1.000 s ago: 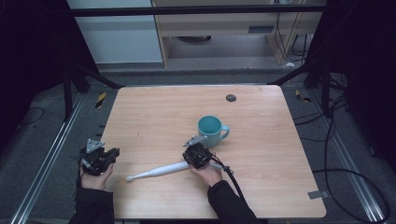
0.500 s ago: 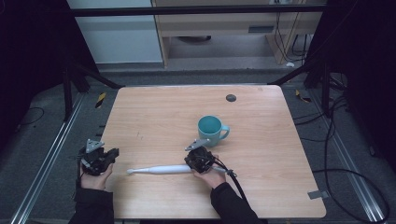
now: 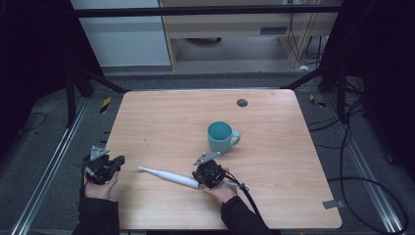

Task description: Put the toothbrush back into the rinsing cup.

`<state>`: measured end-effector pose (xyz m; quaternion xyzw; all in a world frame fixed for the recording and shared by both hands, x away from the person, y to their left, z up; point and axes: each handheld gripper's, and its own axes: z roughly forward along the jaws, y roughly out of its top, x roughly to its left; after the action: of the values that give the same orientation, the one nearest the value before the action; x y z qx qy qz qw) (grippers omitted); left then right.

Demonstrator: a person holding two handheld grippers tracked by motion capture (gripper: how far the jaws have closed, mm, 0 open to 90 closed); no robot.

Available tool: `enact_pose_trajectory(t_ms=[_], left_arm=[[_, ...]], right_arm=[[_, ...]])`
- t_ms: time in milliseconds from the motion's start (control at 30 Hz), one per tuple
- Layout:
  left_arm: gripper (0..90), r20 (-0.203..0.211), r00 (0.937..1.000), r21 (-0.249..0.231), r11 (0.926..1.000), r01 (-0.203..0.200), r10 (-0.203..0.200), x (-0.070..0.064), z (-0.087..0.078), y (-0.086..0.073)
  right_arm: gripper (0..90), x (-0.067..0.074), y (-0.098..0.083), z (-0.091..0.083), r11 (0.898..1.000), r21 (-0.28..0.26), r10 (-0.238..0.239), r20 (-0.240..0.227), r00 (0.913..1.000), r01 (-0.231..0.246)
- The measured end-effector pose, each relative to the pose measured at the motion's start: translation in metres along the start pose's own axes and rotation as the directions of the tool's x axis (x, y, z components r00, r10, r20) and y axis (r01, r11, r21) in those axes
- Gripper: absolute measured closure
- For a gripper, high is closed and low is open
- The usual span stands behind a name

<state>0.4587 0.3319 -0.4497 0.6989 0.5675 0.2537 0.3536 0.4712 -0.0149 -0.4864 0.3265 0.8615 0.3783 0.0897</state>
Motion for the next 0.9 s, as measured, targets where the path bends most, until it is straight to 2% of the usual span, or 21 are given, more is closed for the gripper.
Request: enact_pose_trajectory(t_ms=[367,900], left_arm=[[84.4,0.004,1.0,0.005,1.0,-0.001,0.001,-0.001,0.0,0.0],[84.6,0.012,0.9999,0.009,1.0,-0.001,0.001,-0.002,0.0,-0.001]], right_arm=[[89.8,0.01,-0.003,-0.003,1.0,-0.019,-0.008,-0.04,0.9992,0.007],[89.8,0.027,-0.006,0.0,1.0,-0.02,-0.025,-0.099,0.9948,0.023]])
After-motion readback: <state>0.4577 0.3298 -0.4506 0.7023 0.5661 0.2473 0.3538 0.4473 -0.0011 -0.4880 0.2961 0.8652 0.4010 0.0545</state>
